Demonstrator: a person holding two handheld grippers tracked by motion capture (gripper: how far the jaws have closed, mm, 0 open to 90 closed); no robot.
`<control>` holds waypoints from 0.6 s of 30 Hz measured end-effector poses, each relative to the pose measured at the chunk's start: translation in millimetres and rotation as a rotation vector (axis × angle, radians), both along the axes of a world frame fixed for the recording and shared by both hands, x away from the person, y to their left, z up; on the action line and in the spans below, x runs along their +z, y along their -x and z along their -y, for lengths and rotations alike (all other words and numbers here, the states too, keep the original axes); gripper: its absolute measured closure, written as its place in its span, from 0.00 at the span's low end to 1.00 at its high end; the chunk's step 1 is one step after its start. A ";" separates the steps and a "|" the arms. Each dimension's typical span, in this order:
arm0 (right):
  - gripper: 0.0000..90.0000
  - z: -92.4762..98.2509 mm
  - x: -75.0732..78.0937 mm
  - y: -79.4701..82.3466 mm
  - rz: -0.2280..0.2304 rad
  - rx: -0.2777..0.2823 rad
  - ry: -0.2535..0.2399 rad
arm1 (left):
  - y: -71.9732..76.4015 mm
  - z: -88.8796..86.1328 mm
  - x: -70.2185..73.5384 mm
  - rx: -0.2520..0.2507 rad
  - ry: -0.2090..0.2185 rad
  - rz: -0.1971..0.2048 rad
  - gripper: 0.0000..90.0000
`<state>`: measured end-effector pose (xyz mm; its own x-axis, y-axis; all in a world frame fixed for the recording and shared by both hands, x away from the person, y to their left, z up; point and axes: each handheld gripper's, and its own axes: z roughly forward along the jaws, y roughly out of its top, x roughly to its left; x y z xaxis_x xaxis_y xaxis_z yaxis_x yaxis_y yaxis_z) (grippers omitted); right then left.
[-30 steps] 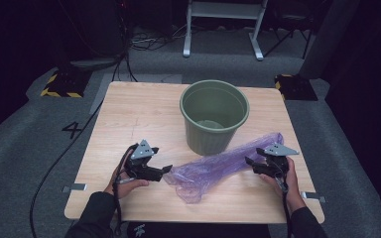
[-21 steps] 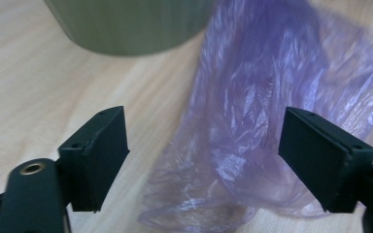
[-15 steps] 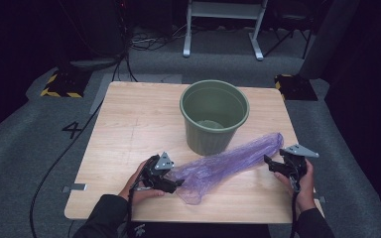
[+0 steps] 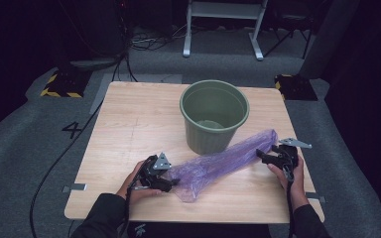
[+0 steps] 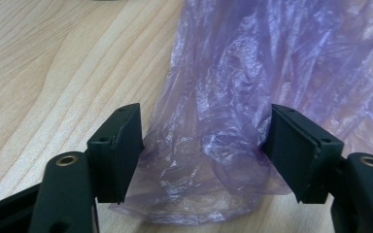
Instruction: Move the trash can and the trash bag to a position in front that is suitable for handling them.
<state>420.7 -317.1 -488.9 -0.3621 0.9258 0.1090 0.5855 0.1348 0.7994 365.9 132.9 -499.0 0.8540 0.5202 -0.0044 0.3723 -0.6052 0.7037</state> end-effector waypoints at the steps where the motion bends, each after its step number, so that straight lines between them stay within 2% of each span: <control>1: 0.25 -2.0 -0.4 -0.8 0.004 0.008 -0.001 | -0.1 -0.6 -0.3 -0.003 0.002 0.001 0.35; 4: 0.24 -5.5 -0.8 -2.8 0.012 0.007 0.000 | 0.3 -1.9 -1.9 -0.006 0.017 0.008 0.34; 7: 0.26 -10.2 -2.0 -6.3 0.015 0.007 0.006 | 0.6 -3.0 -3.5 -0.008 0.033 0.014 0.34; 10: 0.34 -13.8 -7.4 -10.5 -0.011 0.024 0.003 | 0.7 -3.1 -3.6 -0.008 0.033 0.016 0.34; 15: 0.60 -21.5 -10.3 -13.0 -0.021 0.064 0.069 | 0.4 -3.4 -3.7 -0.013 0.035 0.016 0.34; 18: 0.70 -25.4 -11.4 -13.8 -0.021 0.097 0.093 | -0.4 -6.4 -3.3 -0.041 0.029 0.017 0.35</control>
<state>434.6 -291.7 -500.2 -0.4490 0.8929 0.0332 0.5824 0.2643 0.7687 366.3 139.3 -502.3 0.8746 0.4849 -0.0044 0.3355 -0.5985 0.7275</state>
